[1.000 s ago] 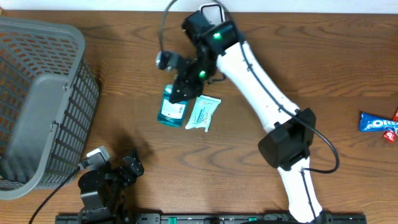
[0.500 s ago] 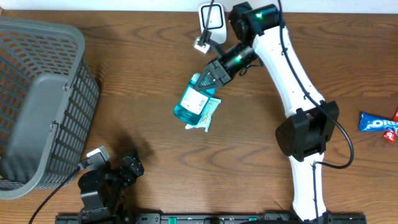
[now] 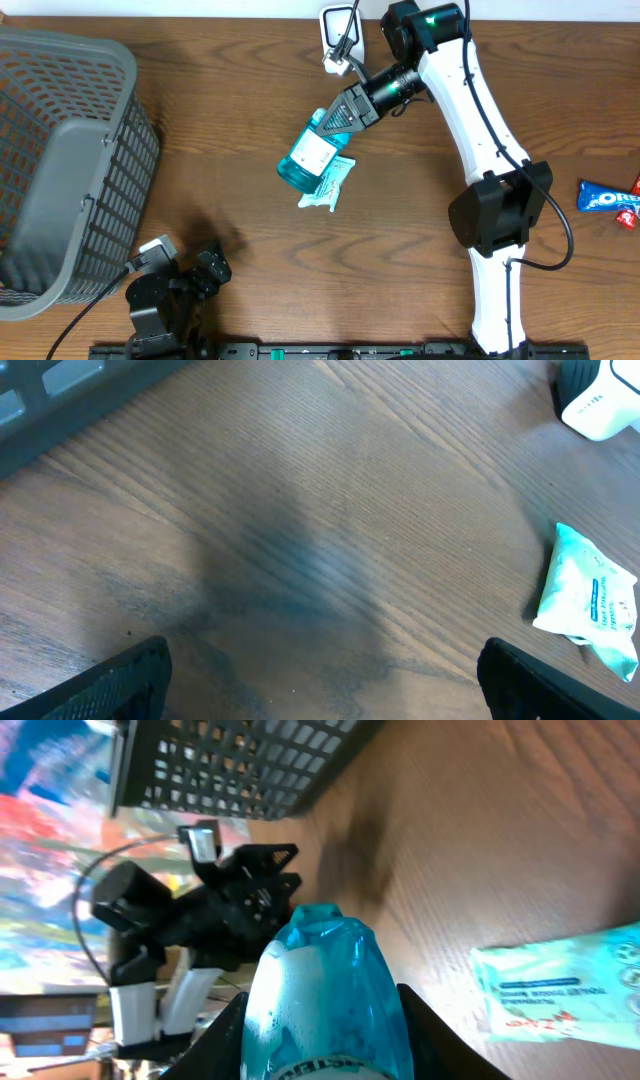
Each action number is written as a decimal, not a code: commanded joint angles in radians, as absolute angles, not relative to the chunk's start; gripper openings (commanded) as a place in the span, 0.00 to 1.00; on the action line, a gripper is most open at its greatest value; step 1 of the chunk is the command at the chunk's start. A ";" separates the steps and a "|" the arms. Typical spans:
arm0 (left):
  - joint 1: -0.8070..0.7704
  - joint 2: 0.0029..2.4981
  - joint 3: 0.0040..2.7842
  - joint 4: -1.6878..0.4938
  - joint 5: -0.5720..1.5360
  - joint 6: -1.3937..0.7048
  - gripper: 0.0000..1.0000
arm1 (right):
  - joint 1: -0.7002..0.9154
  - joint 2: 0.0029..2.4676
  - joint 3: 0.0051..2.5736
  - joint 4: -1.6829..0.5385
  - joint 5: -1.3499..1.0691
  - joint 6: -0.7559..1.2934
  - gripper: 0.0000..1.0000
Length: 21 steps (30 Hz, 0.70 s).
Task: Scan the item barcode
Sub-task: 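Hold the mouthwash bottle with the right gripper at the white scanner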
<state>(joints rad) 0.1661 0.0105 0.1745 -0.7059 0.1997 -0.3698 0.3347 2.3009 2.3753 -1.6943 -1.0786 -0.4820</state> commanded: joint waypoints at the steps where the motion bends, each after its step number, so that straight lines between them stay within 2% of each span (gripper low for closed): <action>1: 0.160 0.006 0.169 -0.725 0.197 -0.372 0.98 | 0.328 2.284 2.392 -1.699 -1.242 -0.449 0.17; 3: 0.160 0.006 0.169 -0.725 0.197 -0.372 0.98 | 0.328 2.283 2.392 -1.699 -1.243 -0.450 0.16; 8: 0.160 0.006 0.169 -0.725 0.197 -0.372 0.98 | 0.328 2.284 2.392 -1.692 -1.198 -0.476 0.06; 17: 0.160 0.006 0.169 -0.725 0.197 -0.372 0.98 | 0.327 2.283 2.392 -1.687 -0.990 -0.459 0.06; 21: 0.160 0.006 0.169 -0.725 0.197 -0.372 0.98 | 0.324 2.284 2.392 -1.618 -0.905 -0.426 0.05</action>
